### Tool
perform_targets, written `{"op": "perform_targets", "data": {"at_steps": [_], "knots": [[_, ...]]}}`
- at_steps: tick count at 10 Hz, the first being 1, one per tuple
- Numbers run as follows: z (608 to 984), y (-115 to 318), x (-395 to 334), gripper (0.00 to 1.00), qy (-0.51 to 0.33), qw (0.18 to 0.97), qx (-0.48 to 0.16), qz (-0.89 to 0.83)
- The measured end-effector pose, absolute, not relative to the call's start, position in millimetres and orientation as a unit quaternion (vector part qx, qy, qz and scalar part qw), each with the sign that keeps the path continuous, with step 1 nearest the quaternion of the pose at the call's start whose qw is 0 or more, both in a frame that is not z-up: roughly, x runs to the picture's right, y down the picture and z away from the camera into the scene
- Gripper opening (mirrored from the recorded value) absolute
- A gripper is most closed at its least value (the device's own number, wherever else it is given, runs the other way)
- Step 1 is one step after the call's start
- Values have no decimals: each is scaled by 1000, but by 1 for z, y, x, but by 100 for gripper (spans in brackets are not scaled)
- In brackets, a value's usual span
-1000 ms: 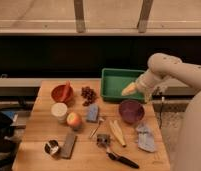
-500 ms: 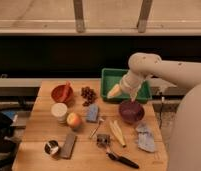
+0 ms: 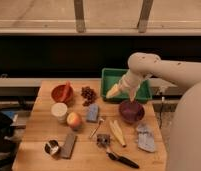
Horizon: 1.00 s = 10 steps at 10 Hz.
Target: Place apple in table surface
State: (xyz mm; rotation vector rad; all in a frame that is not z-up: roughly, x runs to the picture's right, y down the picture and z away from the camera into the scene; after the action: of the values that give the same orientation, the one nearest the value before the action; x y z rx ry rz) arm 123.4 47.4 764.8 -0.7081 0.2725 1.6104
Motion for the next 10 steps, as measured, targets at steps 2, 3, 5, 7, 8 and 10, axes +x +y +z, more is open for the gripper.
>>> {"op": "perform_targets", "data": {"at_steps": [2,3,5,7,8,10], "knots": [[770,47,105,80,114,638,-321,690],[773,44,85,80,111,648,-328,678],[776,47,38,80,105,671,-347,647],[771,61,1,80,101,690,-367,615],[768,75,-18,80,101,701,-381,595],[762,97,-49,80,98,717,-399,563]]}}
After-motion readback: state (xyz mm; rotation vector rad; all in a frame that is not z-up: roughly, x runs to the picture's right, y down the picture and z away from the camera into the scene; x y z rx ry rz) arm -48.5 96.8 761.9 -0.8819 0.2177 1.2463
